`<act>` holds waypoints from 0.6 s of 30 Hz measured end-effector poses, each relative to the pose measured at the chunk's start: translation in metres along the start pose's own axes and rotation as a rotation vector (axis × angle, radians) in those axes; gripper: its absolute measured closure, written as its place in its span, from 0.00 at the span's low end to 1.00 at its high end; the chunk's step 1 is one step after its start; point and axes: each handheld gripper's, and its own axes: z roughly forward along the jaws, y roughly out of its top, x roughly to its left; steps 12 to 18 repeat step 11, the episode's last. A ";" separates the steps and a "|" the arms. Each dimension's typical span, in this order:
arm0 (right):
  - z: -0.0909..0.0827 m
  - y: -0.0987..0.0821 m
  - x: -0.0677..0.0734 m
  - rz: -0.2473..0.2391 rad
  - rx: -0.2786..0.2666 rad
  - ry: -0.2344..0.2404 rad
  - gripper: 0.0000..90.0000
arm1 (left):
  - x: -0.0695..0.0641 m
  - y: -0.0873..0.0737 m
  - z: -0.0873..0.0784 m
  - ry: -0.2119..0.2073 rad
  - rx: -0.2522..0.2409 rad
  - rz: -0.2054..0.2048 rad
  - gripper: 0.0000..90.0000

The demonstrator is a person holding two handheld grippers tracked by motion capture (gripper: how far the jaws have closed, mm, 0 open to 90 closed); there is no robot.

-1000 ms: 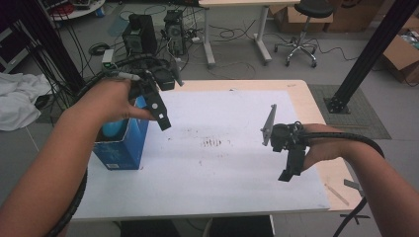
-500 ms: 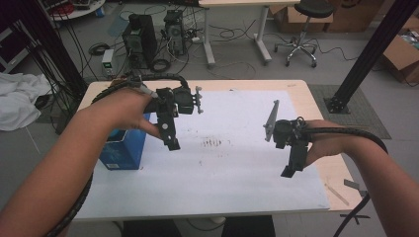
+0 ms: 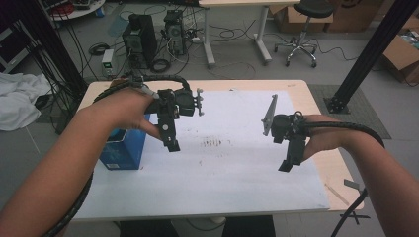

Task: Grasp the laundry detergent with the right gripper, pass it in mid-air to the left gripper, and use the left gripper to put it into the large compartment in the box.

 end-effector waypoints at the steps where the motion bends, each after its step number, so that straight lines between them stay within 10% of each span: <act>1: 0.000 0.000 0.000 0.001 -0.002 0.002 0.01 | 0.001 0.000 0.000 0.001 0.002 0.004 0.00; 18: 0.000 -0.003 -0.006 0.014 -0.011 -0.003 0.01 | 0.008 0.001 0.003 -0.011 -0.012 0.009 0.00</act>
